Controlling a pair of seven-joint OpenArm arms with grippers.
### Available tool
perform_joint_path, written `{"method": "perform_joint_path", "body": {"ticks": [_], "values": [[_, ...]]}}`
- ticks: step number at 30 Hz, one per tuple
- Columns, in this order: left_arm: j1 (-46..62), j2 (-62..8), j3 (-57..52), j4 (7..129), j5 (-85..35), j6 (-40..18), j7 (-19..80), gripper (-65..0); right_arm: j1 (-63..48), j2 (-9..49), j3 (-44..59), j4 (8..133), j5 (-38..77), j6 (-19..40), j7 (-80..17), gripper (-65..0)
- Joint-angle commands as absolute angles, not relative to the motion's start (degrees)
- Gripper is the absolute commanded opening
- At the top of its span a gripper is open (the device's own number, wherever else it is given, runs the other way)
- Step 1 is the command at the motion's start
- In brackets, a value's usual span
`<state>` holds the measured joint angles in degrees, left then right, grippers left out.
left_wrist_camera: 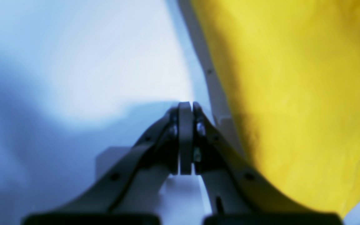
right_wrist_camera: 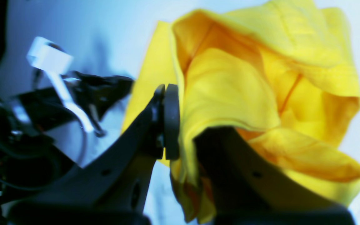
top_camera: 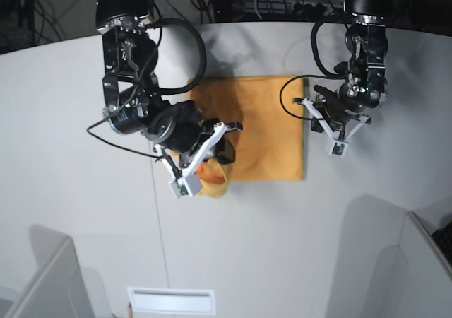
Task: Fold the T-shirt properly
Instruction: 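Fold the held end over the shirt toward the left gripper with the right gripper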
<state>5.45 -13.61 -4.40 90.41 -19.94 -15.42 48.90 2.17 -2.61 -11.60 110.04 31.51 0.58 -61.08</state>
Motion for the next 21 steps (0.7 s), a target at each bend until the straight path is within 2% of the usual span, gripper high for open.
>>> {"method": "perform_joint_path", "body": {"ticks": [1, 7, 21], "values": [[4.8, -14.0, -4.5, 91.6, -20.5, -15.5, 48.1, -65.0, 3.4, -3.4, -12.0, 110.0, 32.5, 0.7, -59.5, -65.0], [4.9, -14.1, -4.5, 91.6, -20.9, -15.5, 48.2, -65.0, 4.3, -3.4, -16.7, 101.8, 32.5, 0.7, -51.4, -65.0], [5.0, -14.3, -5.0, 92.7, -21.1, -15.5, 48.2, -65.0, 7.1, -3.6, -24.0, 88.8, 32.5, 0.7, -42.5, -65.0]]}}
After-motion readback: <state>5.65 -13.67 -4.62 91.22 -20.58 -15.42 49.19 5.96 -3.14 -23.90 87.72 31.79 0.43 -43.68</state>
